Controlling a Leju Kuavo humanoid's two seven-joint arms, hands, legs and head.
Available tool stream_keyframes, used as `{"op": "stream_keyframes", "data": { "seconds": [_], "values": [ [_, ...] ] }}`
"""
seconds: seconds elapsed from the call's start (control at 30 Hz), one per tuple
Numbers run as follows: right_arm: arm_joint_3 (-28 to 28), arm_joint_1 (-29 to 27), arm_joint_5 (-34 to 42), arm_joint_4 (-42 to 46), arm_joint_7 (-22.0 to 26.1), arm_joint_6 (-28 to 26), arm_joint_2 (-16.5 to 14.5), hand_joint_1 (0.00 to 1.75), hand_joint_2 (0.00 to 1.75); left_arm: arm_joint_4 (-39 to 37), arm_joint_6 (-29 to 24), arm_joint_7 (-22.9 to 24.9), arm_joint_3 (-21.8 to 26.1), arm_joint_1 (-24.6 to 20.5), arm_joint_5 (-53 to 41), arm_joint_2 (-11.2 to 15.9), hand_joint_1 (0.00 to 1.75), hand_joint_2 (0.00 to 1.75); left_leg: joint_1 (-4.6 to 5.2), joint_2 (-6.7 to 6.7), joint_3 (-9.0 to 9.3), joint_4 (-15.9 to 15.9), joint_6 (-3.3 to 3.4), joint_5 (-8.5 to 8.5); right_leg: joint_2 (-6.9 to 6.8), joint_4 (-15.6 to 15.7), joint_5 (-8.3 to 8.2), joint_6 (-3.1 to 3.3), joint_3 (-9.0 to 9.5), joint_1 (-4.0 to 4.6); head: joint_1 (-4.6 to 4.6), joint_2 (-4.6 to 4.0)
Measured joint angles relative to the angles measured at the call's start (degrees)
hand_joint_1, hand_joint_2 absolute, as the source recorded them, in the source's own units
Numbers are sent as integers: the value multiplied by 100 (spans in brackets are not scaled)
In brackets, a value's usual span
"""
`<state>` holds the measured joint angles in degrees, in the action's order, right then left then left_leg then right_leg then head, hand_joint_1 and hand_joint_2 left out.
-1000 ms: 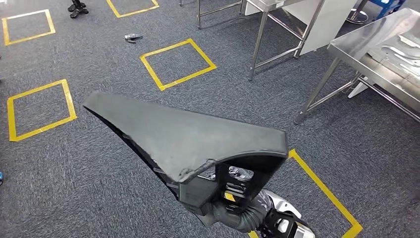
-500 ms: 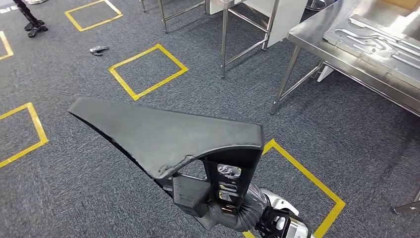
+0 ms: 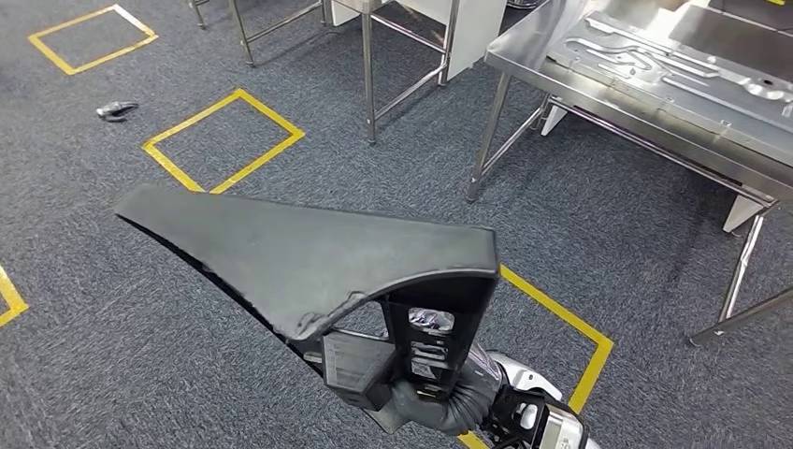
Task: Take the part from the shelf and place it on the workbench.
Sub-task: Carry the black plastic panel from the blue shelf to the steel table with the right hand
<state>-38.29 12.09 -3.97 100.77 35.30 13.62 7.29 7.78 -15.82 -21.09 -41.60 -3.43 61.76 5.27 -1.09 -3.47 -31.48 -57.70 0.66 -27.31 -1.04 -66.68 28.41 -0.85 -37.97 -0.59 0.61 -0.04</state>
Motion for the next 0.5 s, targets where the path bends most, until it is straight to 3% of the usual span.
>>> {"op": "stream_keyframes", "data": {
  "seconds": [0.07,0.1,0.17,0.2,0.27,0.3,0.37,0.4,0.43,0.5],
  "values": [
    [-3,19,18,-1,0,-1,1,171,175,0,2,-2,-19,-4,-5,-1,0,175,26,-96,35,-8,-49,-37,-212,656,-205,58,337,63,-2,0],
    [-5,26,26,-2,1,-1,2,171,175,0,4,-2,-27,-5,-8,-2,0,175,39,-146,47,-10,-79,-53,-267,794,-218,81,396,92,-2,0],
    [-8,28,37,-2,2,-3,7,171,175,0,16,-7,-43,-20,-16,-2,0,175,52,-262,76,1,-139,-77,-162,829,-217,118,389,101,-6,0],
    [-8,26,39,-2,1,-5,9,171,175,0,26,-10,-48,-30,-18,-2,0,175,43,-248,87,-20,-170,-111,-96,852,-230,144,398,86,-3,0],
    [-9,34,42,-1,1,-9,11,171,175,0,51,-22,-51,-40,-18,0,0,175,23,-37,-21,-317,-214,-326,20,899,-256,202,428,43,-13,0],
    [-9,38,42,-3,-1,-11,11,171,175,0,63,-27,-53,-37,-14,2,0,175,11,120,-172,-647,-228,-506,72,905,-260,220,433,32,-19,0],
    [-9,33,43,-15,-9,-19,12,171,175,0,85,-36,-54,-19,-3,5,0,175,9,267,-556,-1411,-247,-816,203,897,-258,235,430,31,-30,0],
    [-9,28,44,-22,-13,-23,13,171,175,0,94,-38,-54,-9,2,6,0,175,9,288,-680,-1620,-251,-835,281,889,-256,236,430,33,-31,0],
    [-9,24,44,-28,-15,-27,14,171,175,0,98,-39,-54,-2,5,7,0,175,8,296,-704,-1607,-251,-734,360,878,-252,233,433,33,-31,0],
    [-9,22,53,-33,-14,-31,14,171,175,0,102,-39,-55,1,9,14,0,175,-6,384,-469,-975,-240,-293,510,841,-230,209,441,26,-31,0]
  ]
}}
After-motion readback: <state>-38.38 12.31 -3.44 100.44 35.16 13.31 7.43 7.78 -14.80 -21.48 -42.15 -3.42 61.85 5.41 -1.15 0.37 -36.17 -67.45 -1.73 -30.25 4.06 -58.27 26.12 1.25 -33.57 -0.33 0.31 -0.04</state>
